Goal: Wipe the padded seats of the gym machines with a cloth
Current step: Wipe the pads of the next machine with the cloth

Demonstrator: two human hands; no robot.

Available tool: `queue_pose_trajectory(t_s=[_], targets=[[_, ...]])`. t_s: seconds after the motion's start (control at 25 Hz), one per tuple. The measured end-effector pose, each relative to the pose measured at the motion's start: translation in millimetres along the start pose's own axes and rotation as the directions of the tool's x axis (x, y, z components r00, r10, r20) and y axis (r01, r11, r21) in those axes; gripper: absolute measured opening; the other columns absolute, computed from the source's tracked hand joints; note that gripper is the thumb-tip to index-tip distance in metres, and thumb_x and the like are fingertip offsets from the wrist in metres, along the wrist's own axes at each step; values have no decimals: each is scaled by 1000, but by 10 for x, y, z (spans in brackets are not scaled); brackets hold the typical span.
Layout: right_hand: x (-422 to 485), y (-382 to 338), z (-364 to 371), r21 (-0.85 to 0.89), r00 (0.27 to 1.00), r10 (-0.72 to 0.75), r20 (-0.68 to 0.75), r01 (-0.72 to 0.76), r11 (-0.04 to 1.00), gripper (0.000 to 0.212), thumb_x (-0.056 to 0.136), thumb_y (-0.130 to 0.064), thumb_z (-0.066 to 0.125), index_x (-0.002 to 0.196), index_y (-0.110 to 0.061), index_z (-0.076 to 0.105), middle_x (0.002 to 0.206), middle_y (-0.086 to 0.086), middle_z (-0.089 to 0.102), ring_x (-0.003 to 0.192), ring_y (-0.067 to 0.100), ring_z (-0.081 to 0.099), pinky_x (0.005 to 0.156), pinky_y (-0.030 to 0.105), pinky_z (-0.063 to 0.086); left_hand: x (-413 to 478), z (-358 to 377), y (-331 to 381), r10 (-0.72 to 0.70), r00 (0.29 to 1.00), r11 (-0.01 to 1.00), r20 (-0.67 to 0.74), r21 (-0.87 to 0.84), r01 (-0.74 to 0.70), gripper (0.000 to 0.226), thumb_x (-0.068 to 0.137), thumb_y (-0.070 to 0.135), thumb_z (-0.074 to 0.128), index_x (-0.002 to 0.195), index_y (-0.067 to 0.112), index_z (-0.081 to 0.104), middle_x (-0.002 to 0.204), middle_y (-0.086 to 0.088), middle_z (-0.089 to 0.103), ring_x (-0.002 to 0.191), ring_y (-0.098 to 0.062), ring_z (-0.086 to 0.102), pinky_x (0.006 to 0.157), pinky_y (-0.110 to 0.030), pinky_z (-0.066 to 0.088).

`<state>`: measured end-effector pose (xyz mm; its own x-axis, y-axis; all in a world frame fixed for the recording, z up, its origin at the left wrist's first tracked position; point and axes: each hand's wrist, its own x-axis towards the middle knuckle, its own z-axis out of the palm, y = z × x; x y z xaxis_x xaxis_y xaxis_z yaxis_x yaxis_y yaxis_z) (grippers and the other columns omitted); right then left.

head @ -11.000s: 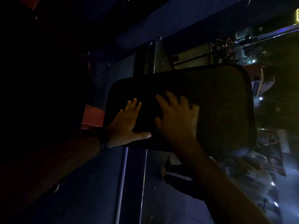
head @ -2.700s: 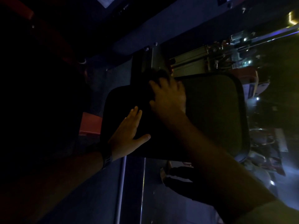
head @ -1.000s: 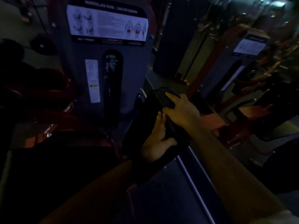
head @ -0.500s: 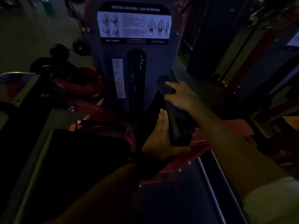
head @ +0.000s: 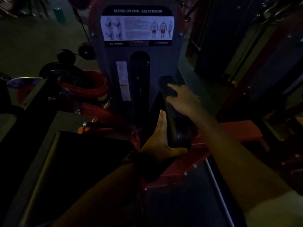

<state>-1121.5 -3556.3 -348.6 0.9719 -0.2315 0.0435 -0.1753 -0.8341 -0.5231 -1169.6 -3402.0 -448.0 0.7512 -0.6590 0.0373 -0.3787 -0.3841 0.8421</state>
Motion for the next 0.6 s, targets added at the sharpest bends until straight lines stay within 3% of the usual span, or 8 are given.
queue_pose_trajectory(t_s=[0.12, 0.32, 0.4, 0.48, 0.6], targets=[[-336, 212, 78, -15, 997, -43, -59, 43, 999, 58, 95, -36, 55, 151, -40, 40, 152, 3, 40, 131, 27, 49, 96, 34, 38, 6, 25, -30, 30, 999, 1000, -24, -3, -30, 145, 70, 50, 88, 145, 30, -35, 163, 7, -33, 152, -6, -24, 128, -40, 7], [280, -16, -51, 65, 997, -40, 70, 36, 997, 71, 77, -50, 53, 147, -41, 46, 145, 7, 49, 127, 31, 53, 101, 41, 46, 4, 35, -13, 5, 999, 1000, -38, -15, -5, 145, 67, 60, 85, 147, 34, -33, 164, 12, -31, 152, -3, -21, 128, -43, 10], [125, 0, -38, 53, 994, -94, 55, 91, 994, 61, 86, -45, 56, 146, -40, 48, 147, 5, 47, 130, 28, 51, 103, 41, 45, 1, 35, -12, 7, 999, 1000, -46, -15, -8, 145, 64, 64, 81, 150, 31, -31, 165, 9, -29, 152, -4, -21, 128, -43, 9], [-332, 194, 20, 19, 985, -173, 9, 173, 985, 52, 93, -38, 56, 144, -41, 50, 149, -1, 44, 129, 22, 51, 100, 39, 45, -1, 49, 17, 44, 996, 999, -79, -28, -46, 147, 66, 59, 85, 155, 27, -27, 168, 4, -21, 156, -10, -12, 127, -47, 15], [-679, 346, 23, 105, 951, -306, -34, 308, 946, 51, 86, -42, 53, 136, -44, 58, 143, -11, 50, 122, 15, 56, 96, 40, 49, 22, 21, 55, 83, 991, 994, -107, -66, -90, 144, 69, 42, 92, 160, 25, -18, 171, 4, -2, 157, -13, 5, 125, -48, 25]])
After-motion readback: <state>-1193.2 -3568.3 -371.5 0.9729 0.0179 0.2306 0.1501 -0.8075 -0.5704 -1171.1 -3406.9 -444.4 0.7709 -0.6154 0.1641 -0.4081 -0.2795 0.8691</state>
